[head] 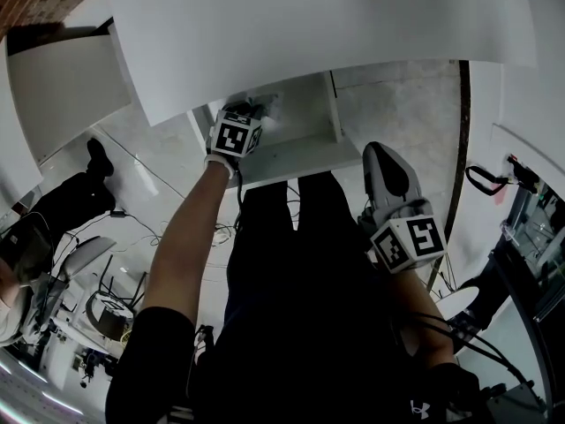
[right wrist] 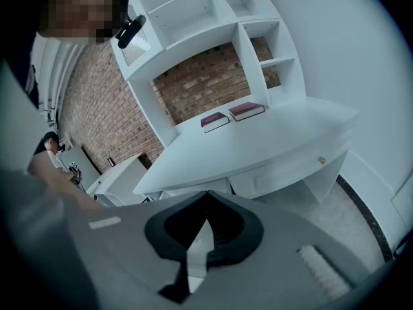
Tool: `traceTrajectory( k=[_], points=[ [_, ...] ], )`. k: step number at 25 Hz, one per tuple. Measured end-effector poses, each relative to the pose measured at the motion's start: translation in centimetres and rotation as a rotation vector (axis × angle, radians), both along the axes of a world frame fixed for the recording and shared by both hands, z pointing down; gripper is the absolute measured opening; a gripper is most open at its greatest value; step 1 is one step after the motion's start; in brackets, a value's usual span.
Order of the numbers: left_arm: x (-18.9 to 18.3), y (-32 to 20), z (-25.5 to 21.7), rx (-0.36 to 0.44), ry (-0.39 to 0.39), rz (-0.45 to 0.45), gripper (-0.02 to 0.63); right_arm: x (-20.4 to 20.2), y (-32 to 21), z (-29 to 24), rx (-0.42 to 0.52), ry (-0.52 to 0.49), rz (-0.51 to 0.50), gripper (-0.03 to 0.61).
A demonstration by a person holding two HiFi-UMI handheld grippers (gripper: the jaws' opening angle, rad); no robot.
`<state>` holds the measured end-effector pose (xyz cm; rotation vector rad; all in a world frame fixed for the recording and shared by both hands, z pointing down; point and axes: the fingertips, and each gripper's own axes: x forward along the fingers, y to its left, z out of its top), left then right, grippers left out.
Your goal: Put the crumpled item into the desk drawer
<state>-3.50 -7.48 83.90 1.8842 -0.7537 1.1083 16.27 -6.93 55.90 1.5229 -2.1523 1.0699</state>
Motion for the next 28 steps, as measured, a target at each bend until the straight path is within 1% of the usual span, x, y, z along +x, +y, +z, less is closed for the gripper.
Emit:
traceTrajectory(
  k=[8, 12, 14, 16, 24, 28],
  points=[
    [-0.2, -0.6, 0.3, -0.002, -0.014, -0.014, 0.075, -0.1, -0.2, -0.1, 0.003, 0.001, -0.002, 0.003],
    [-0.3, -0.9, 0.2, 0.010, -0.025, -0.010, 0.112, -0.1, -0.3, -0.4, 0.009, -0.002, -0.003, 0.003],
    [-0.3, -0.8, 0.0, 0.011, -0.025, -0.009, 0.147, -0.1, -0.2, -0.5, 0.014, -0.004, -0.004, 0.003],
    [-0.5, -0.8, -0.4, 0.015, -0.023, -0.008, 0.164, -0.3, -0.2, -0.7, 0.020, -0.008, -0.006, 0.003],
    [-1.4, -1.0, -2.9, 0.062, -0.017, -0.008, 0.169, -1.2, -0.3, -2.0, 0.065, -0.024, -0.026, 0.003],
    [-1.1, -1.0, -5.9, 0.089, 0.016, -0.018, 0.169, -1.5, -0.1, -3.0, 0.098, -0.028, -0.047, 0.003]
  ],
)
